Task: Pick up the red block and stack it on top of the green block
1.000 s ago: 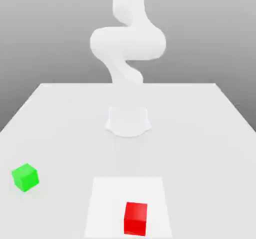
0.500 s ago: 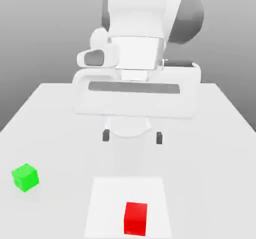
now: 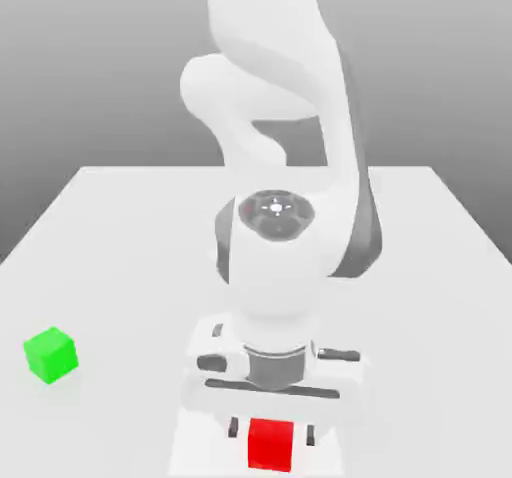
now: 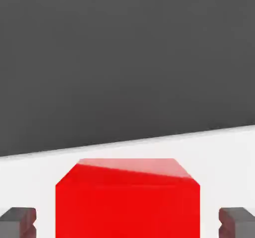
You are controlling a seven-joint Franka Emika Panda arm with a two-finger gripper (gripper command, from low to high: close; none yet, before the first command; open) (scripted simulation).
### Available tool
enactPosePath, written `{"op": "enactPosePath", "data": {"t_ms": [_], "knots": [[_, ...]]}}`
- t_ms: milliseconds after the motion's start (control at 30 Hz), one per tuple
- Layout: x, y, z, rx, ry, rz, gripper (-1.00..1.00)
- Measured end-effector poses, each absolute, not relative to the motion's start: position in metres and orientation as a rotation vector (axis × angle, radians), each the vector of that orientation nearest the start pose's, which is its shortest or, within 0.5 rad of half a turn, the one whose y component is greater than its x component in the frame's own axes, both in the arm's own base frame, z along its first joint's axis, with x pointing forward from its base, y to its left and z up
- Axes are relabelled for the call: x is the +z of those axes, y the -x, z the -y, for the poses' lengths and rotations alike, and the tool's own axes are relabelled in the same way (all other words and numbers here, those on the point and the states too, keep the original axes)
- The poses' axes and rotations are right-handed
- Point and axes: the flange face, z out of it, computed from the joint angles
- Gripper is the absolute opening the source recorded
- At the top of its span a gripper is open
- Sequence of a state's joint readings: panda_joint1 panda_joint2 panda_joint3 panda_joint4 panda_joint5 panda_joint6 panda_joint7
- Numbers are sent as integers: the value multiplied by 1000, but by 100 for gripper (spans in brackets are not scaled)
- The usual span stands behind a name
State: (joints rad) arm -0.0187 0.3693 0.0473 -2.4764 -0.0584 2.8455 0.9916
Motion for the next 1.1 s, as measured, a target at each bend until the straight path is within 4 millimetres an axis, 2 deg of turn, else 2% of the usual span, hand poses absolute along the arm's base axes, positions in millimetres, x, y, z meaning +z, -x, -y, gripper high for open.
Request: {"op": "enactPosePath", "data": {"t_ms": [100, 133, 300, 433, 567, 700, 833, 900, 933, 1067, 1100], "knots": [[144, -469, -18, -1, 2821, -1381, -100], [148, -470, -18, -1, 2821, -1381, -100], [203, -469, -16, -1, 2815, -1395, -100], [217, -459, 52, -3, 2579, -1800, -100], [226, -436, 127, -5, 2230, -2220, -100], [234, -395, 206, -5, 1771, -2600, -100], [242, -345, 269, -4, 1271, -2875, -100], [245, -318, 295, -3, 1013, -2974, -100], [240, -308, 304, -3, 934, -2999, -100], [198, -314, 298, -2, 934, -2998, -100], [187, -314, 297, -2, 933, -2999, 100]]}}
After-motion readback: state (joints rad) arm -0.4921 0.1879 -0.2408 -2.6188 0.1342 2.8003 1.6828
